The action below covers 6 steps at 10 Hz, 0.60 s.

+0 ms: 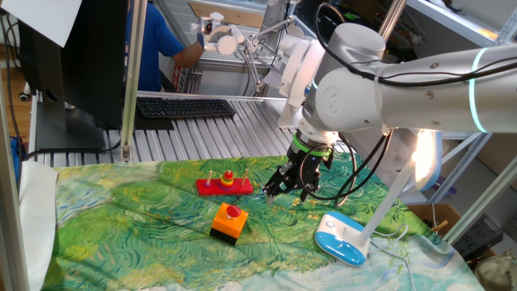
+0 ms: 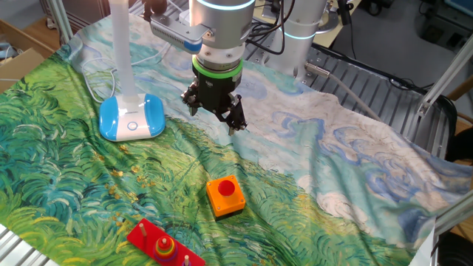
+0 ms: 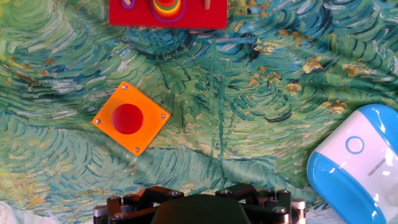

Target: Turn off the desk lamp by pressing the button

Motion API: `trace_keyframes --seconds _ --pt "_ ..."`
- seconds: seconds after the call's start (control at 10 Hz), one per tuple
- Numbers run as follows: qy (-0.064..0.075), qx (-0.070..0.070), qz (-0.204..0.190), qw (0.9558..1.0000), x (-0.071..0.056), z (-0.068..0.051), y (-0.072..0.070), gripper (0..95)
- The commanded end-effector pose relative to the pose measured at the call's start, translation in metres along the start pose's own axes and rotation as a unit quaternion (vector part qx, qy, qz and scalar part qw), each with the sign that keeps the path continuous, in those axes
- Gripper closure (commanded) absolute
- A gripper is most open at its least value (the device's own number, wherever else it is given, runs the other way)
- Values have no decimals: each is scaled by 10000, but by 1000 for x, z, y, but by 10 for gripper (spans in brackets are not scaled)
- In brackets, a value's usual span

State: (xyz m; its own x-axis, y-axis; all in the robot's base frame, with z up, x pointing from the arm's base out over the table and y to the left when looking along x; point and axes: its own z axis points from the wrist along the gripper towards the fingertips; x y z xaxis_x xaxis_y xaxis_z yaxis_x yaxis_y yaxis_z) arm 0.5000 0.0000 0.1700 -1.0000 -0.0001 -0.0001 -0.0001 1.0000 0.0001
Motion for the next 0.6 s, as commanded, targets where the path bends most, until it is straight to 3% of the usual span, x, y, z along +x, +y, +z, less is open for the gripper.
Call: trace_keyframes --seconds 0.1,0.2,0.6 --pt "0 1 0 10000 0 0 0 0" --pt "481 331 1481 9872 0 0 0 950" --pt "463 311 1428 9882 1 0 0 950"
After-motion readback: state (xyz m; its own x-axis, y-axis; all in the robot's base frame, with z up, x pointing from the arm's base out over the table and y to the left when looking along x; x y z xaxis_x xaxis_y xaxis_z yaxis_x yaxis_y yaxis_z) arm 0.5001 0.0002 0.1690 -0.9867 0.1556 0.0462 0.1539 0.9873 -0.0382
